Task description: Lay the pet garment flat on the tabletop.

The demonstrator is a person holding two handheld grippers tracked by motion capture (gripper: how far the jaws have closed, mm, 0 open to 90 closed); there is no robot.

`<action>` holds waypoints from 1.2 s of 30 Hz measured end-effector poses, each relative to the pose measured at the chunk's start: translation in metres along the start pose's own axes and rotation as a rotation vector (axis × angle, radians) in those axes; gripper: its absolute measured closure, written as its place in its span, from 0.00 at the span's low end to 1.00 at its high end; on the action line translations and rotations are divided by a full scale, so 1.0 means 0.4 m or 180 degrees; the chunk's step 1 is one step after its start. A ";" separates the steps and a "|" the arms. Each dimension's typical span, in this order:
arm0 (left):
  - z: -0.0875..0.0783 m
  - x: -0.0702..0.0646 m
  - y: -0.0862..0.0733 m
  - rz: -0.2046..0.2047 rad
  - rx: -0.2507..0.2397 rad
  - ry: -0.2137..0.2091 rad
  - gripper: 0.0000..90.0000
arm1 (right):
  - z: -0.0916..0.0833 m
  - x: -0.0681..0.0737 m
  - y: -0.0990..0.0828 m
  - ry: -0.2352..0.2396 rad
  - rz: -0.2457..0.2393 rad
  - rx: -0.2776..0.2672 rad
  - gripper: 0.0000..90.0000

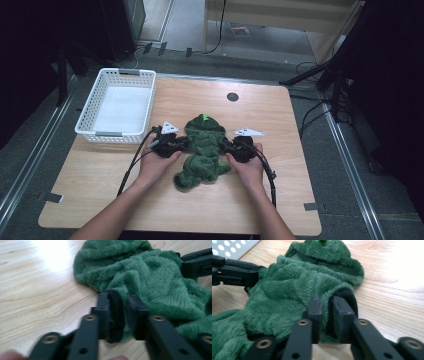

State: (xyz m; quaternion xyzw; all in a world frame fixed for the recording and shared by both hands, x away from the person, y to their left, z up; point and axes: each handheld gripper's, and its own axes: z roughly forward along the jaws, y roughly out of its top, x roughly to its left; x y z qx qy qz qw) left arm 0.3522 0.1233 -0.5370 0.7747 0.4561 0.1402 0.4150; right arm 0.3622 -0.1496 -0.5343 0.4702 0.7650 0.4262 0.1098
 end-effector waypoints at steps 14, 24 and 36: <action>-0.013 0.023 -0.036 -0.0098 -0.0080 -0.0066 0.94 | -0.013 -0.012 -0.020 -0.0109 -0.0019 -0.0034 0.93; -0.077 0.023 -0.058 -0.0218 -0.0215 -0.0092 0.60 | -0.099 0.020 -0.015 0.0032 0.0021 -0.0365 0.69; -0.169 -0.024 -0.163 -0.0165 -0.0138 -0.0207 0.60 | -0.066 0.234 -0.051 0.0524 -0.0566 -0.0096 0.55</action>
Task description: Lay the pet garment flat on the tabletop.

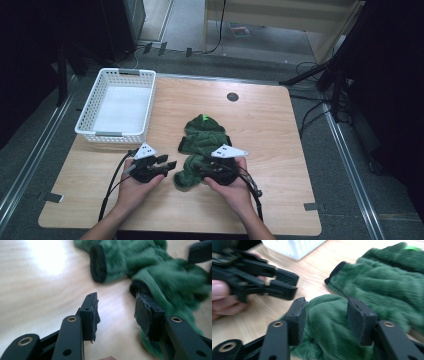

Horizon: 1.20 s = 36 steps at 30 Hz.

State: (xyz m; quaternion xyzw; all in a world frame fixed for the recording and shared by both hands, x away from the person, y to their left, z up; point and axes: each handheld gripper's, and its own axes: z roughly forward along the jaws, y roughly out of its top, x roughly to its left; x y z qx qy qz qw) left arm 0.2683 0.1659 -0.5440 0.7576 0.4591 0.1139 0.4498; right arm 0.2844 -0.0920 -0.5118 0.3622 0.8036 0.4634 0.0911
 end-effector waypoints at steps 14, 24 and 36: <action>-0.001 -0.013 -0.021 0.0145 -0.0018 -0.0003 0.60 | -0.077 -0.027 -0.029 -0.0432 0.0331 -0.0318 0.97; 0.023 -0.051 -0.011 0.0284 -0.0004 -0.0096 0.59 | -0.191 -0.138 -0.158 -0.1083 0.1498 -0.0228 0.70; 0.025 -0.067 -0.016 0.0314 0.0062 -0.0240 0.56 | -0.248 -0.139 -0.104 -0.1297 0.0834 -0.0906 0.58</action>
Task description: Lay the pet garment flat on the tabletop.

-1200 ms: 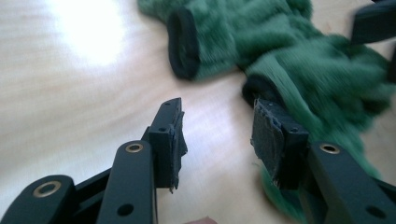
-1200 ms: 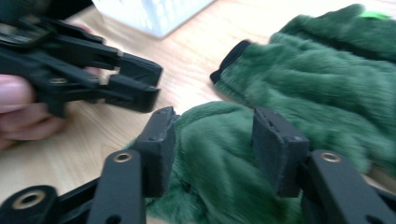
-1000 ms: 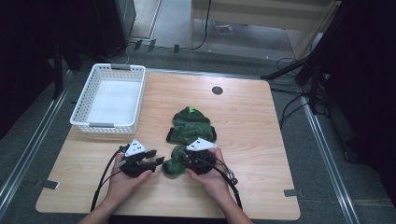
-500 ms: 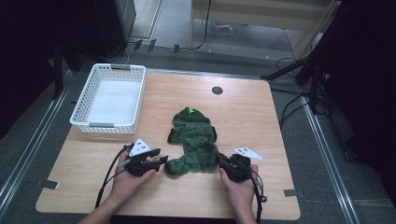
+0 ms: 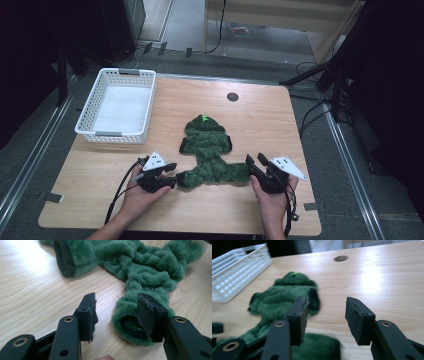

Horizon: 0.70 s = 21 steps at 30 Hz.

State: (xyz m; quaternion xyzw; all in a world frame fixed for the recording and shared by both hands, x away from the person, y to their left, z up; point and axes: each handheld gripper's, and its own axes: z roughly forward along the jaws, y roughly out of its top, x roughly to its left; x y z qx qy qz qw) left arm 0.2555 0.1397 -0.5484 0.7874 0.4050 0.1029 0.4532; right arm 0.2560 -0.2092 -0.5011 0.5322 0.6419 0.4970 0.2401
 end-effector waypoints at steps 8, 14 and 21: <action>0.005 -0.013 -0.004 0.0133 0.0062 -0.0040 0.67 | 0.073 0.044 -0.044 0.0373 -0.0278 0.0612 0.68; 0.011 -0.023 -0.008 0.0318 0.0242 0.0065 0.92 | 0.086 0.027 -0.088 0.0430 -0.0048 0.1016 0.76; -0.001 0.005 -0.008 0.0208 0.0239 0.0095 0.93 | 0.069 0.054 -0.080 0.0529 -0.0073 0.1058 0.71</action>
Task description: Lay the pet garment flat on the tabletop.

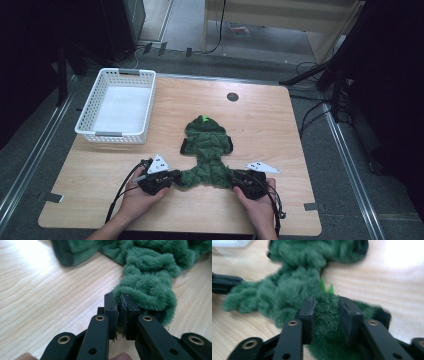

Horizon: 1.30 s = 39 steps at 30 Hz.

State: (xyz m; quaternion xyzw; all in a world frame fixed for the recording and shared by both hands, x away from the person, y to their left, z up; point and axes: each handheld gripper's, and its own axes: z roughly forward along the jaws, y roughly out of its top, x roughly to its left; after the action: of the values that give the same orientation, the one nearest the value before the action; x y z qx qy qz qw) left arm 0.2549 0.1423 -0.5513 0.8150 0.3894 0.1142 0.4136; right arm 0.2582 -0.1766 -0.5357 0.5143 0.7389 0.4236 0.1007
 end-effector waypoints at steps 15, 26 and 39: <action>-0.015 0.018 -0.010 -0.0135 -0.0258 -0.0221 0.79 | 0.217 0.052 0.360 -0.0108 -0.0136 -0.0250 0.73; -0.005 -0.017 -0.009 0.0238 -0.0098 -0.0271 0.76 | 0.434 0.019 0.373 -0.0355 -0.0125 0.0383 0.87; 0.001 -0.020 -0.006 0.0270 0.0018 -0.0201 0.93 | 0.463 -0.066 0.429 -0.0568 -0.0170 0.0175 0.90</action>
State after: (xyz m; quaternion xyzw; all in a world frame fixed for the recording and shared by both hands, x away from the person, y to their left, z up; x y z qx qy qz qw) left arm 0.2484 0.1372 -0.5523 0.8351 0.3416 0.1048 0.4183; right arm 0.4939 -0.0833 -0.5332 0.5327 0.7518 0.3528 0.1631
